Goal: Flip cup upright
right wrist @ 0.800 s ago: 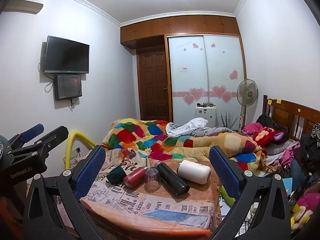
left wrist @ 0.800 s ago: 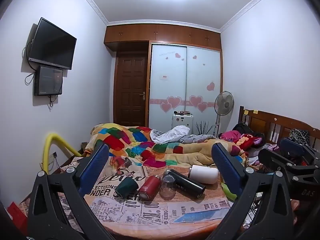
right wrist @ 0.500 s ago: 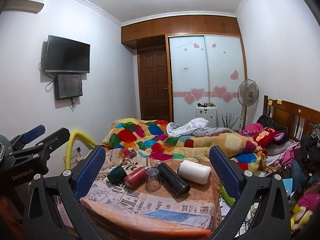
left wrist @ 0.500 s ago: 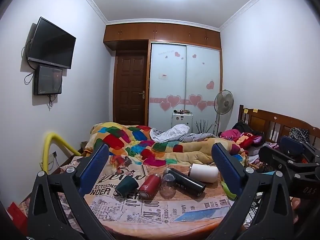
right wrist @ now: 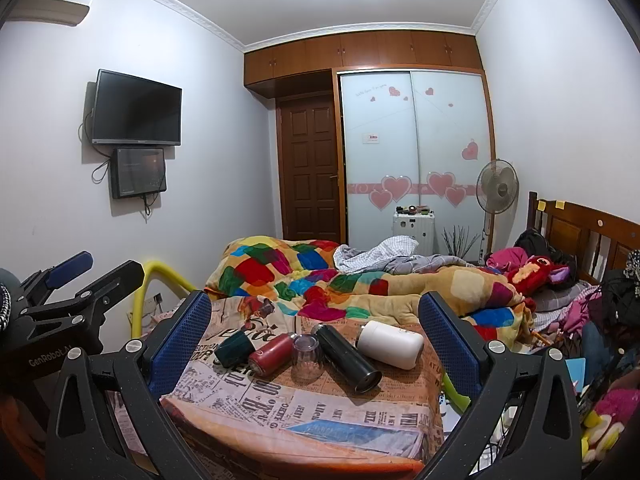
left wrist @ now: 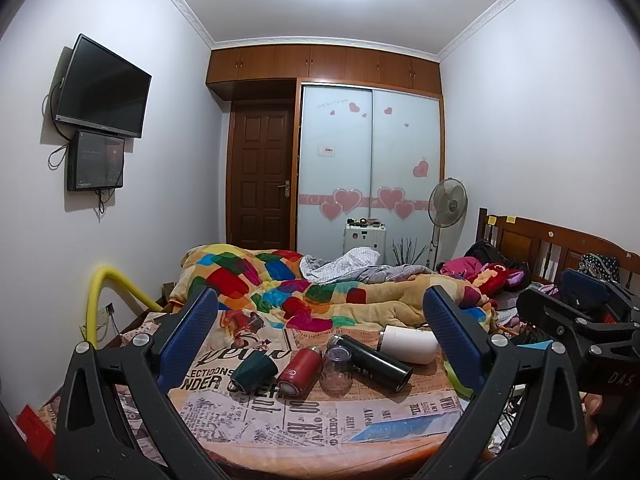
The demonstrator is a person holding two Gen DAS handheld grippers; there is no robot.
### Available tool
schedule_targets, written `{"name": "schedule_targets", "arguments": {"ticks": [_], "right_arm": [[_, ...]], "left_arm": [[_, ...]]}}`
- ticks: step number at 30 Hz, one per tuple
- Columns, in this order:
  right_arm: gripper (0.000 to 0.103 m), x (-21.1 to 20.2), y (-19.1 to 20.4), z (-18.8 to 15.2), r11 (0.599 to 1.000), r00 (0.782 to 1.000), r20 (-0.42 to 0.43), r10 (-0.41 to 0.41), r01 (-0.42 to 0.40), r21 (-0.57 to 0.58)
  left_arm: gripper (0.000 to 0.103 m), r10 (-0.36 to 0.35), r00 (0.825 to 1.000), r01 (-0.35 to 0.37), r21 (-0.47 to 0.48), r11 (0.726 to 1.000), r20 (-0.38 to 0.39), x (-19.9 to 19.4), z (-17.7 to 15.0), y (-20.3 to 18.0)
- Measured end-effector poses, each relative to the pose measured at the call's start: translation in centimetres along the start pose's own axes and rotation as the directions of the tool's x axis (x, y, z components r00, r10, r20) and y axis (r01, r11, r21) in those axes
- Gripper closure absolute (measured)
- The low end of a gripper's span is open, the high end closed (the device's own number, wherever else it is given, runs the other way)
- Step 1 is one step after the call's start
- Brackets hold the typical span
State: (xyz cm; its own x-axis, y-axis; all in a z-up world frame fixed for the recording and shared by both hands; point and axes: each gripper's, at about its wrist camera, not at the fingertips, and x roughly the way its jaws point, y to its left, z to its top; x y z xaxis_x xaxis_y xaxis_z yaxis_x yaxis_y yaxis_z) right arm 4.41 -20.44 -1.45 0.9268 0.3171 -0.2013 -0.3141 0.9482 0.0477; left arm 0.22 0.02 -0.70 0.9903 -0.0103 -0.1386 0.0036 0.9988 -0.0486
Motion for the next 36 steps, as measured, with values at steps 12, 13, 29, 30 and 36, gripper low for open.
{"name": "schedule_targets", "arguments": {"ticks": [12, 13, 29, 30, 36], "right_arm": [[0.000, -0.01, 0.13, 0.06, 1.000, 1.000, 0.000, 0.000, 0.000, -0.003], [0.000, -0.01, 0.14, 0.06, 1.000, 1.000, 0.000, 0.000, 0.000, -0.003], [0.000, -0.09, 0.27, 0.16, 1.000, 1.000, 0.000, -0.001, 0.001, -0.006], [0.000, -0.10, 0.26, 0.16, 1.000, 1.000, -0.001, -0.001, 0.001, -0.006], [0.000, -0.11, 0.24, 0.17, 1.000, 1.000, 0.000, -0.001, 0.001, -0.007]], "left_arm": [[0.000, 0.000, 1.000, 0.000, 0.000, 1.000, 0.000, 0.00, 0.33, 0.01], [0.000, 0.001, 1.000, -0.001, 0.001, 1.000, 0.000, 0.01, 0.33, -0.02], [0.000, -0.005, 1.000, 0.005, 0.004, 1.000, 0.009, 0.02, 0.70, -0.10], [0.000, -0.005, 1.000, 0.005, 0.004, 1.000, 0.009, 0.00, 0.69, -0.13], [0.000, -0.005, 1.000, 0.005, 0.004, 1.000, 0.012, -0.03, 0.64, -0.19]]}}
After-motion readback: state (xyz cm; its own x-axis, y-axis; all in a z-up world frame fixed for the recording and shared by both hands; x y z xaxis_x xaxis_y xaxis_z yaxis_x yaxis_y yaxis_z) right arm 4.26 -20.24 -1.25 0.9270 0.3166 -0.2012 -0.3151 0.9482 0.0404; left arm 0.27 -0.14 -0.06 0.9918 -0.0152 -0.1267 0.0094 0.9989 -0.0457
